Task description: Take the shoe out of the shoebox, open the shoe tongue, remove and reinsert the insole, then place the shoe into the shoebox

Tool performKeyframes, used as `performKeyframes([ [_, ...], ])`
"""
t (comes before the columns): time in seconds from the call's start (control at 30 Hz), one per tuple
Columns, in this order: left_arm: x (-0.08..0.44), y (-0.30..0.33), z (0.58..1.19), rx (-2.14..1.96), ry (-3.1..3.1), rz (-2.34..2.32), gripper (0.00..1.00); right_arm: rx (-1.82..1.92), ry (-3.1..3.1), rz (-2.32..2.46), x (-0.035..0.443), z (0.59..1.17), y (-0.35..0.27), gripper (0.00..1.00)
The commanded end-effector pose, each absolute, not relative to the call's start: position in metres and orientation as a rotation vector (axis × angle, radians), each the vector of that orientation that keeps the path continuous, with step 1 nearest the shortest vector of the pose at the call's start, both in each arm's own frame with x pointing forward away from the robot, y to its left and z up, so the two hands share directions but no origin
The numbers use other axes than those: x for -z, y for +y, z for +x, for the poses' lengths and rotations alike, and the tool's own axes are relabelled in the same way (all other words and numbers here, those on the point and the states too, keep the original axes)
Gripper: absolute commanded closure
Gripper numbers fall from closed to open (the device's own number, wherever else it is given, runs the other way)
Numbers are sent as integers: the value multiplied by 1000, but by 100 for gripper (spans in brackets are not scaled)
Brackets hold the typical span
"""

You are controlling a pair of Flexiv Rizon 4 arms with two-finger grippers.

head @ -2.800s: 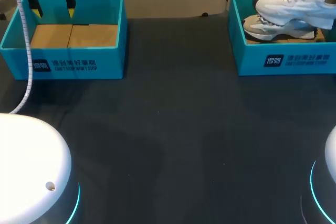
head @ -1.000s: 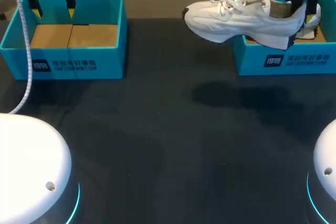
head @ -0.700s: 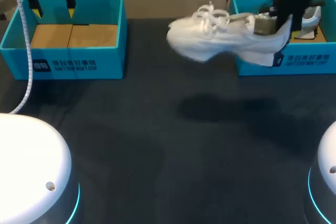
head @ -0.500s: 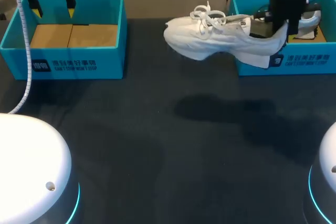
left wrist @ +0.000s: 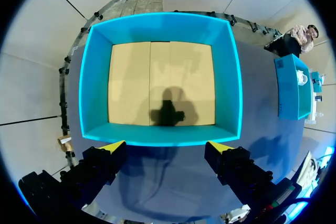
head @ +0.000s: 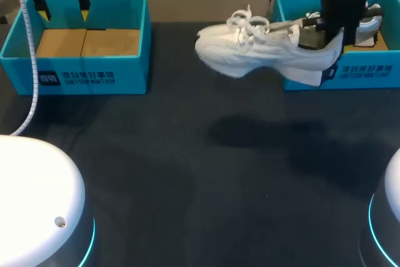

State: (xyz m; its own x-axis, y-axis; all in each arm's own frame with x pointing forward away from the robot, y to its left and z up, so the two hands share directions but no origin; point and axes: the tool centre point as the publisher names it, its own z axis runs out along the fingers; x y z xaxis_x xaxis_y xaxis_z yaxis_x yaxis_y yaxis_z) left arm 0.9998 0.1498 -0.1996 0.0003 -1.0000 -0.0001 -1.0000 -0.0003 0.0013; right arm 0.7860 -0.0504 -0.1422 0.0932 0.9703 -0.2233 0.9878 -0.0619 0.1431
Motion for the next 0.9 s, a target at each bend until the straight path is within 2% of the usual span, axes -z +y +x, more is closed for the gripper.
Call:
performKeyframes([
  [0.03,200,150,1000,1,-2221,2221,0,91,1948,2130,158,775,-41,100],
  [0.3,200,150,1000,1,-2221,2221,0,106,1974,2086,183,752,-10,100],
  [0.9,200,150,1000,1,-2221,2221,0,152,2073,2143,273,722,31,100],
])
